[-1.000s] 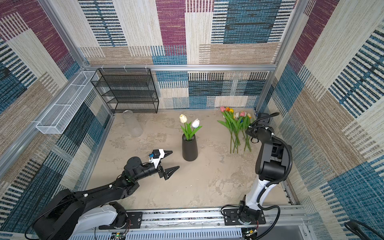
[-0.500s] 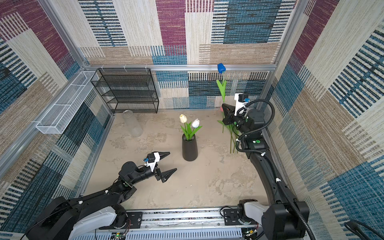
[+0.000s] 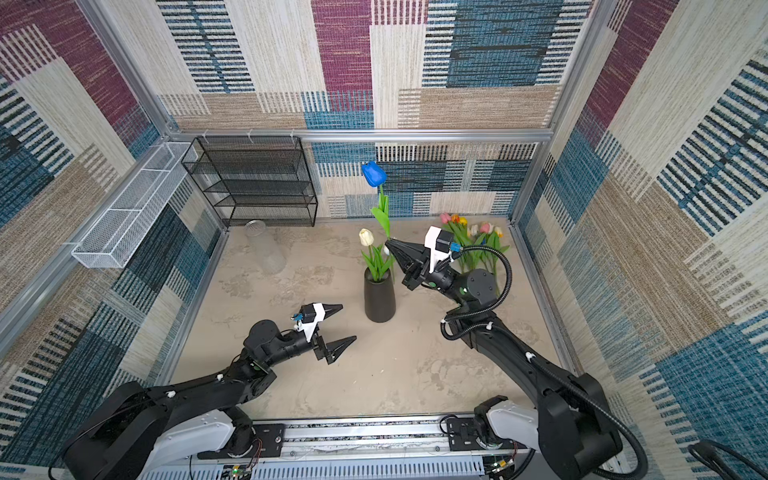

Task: Arrange the flowers into the vase
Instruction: 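Lift the blue tulip with the right gripper and carry it over the grey vase, then lower the blue tulip stem into the grey vase and open the right gripper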

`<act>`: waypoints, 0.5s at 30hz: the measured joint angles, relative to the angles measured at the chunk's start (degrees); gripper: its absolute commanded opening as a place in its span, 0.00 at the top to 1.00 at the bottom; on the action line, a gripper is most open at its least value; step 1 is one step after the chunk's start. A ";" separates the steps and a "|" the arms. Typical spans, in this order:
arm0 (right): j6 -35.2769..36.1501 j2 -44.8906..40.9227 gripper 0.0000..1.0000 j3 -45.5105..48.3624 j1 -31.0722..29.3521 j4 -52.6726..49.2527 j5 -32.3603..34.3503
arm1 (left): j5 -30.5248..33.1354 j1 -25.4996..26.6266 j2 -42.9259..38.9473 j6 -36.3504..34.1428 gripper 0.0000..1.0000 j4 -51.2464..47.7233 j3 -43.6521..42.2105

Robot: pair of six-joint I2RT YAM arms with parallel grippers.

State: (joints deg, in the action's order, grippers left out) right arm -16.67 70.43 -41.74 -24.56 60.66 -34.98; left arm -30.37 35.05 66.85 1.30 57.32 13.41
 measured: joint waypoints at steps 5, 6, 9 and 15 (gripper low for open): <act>-0.11 6.86 1.00 -1.33 -3.89 7.41 3.67 | -0.02 0.00 -0.02 0.00 0.01 0.15 0.28; 0.33 8.07 1.00 -1.49 -4.31 8.57 4.33 | -0.02 0.00 -0.28 0.00 0.01 0.09 0.31; 0.85 11.41 1.00 -1.51 -4.74 10.82 6.27 | -0.02 0.00 -0.76 -0.02 0.01 -0.20 0.52; 2.97 14.86 1.00 -1.51 -5.57 12.68 8.74 | 0.00 0.00 -0.44 -0.07 0.00 -0.68 0.74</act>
State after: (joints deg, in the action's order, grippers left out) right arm -13.69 85.30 -43.24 -30.13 73.34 -26.24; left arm -30.37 35.05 66.41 1.23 56.64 14.15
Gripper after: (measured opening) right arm 0.056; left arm 0.994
